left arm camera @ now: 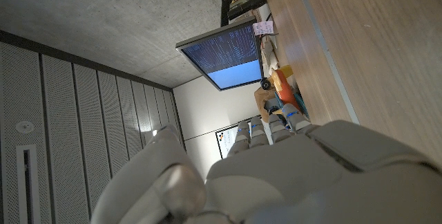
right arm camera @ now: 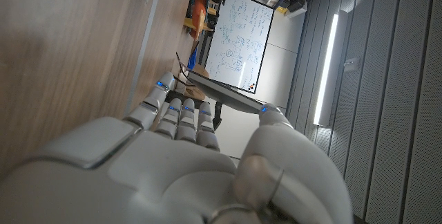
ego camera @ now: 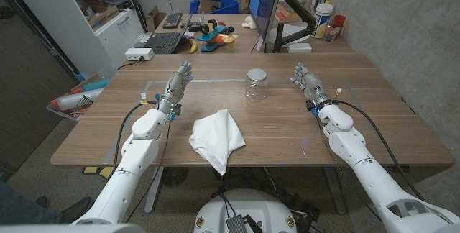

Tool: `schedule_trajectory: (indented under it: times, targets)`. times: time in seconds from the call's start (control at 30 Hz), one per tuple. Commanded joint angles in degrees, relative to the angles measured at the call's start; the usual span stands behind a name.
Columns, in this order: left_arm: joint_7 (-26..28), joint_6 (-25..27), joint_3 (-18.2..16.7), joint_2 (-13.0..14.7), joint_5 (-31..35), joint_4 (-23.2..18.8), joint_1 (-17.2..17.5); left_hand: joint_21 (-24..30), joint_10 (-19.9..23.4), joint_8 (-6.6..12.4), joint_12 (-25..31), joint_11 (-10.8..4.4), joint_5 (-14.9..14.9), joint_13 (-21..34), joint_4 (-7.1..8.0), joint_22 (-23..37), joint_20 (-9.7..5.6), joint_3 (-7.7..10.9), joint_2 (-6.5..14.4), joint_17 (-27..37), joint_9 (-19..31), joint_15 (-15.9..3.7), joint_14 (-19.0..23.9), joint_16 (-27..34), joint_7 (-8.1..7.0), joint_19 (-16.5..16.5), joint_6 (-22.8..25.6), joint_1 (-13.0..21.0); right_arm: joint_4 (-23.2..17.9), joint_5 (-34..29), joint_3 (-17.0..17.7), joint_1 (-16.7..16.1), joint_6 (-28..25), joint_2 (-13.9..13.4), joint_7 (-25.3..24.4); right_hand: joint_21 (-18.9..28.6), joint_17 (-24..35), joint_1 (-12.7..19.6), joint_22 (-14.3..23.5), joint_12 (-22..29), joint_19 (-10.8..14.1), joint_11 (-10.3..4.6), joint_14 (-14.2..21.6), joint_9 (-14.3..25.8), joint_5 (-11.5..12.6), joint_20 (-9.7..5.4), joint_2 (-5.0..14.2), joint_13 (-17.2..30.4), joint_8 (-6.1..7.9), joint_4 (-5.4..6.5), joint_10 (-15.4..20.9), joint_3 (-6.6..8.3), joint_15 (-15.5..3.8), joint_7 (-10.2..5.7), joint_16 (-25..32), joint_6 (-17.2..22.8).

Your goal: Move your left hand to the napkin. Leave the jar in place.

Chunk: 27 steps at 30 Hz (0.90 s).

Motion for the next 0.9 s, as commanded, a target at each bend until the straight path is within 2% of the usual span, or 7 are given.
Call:
schedule_trajectory:
  times: [0.03, 0.9]
  targets:
    - [0.49, -1.55, -0.68, 0.22, 2.4, -2.39, 2.07, -0.16, -0.01, 0.36, 0.44, -0.25, -0.21, -0.07, -0.4, 0.24, 0.26, -0.01, 0.25, 0.17, 0.24, -0.08, -0.02, 0.48, 0.2, -1.23, 0.22, 0.44, -0.04, -0.17, 0.34, -0.25, 0.4, 0.52, -0.38, -0.23, 0.07, -0.2, 0.27, -0.15, 0.4, 0.1, 0.34, 0.07, 0.07, -0.01, 0.48, -0.02, 0.14, -0.3, 0.64, -0.09, 0.07, 0.24, 0.47, 0.49]
    - [1.68, -3.77, -1.22, 0.83, 4.93, -4.56, 4.81, -0.98, 0.1, 0.41, 0.53, -0.5, -0.37, -0.69, -0.87, 0.26, 0.56, 0.01, 0.37, 0.12, 0.22, -0.29, 0.23, 0.52, -0.01, -0.94, 0.51, 0.75, 0.57, 0.75, 0.8, -0.22, 0.88, 1.22, -0.22, -0.93, -0.47, -0.32, 0.28, -0.52, 0.73, -0.13, 0.51, 0.04, 0.02, 0.04, 0.64, -0.21, 0.03, -0.56, 0.86, -0.18, 0.05, 0.15, 0.44, 0.66]
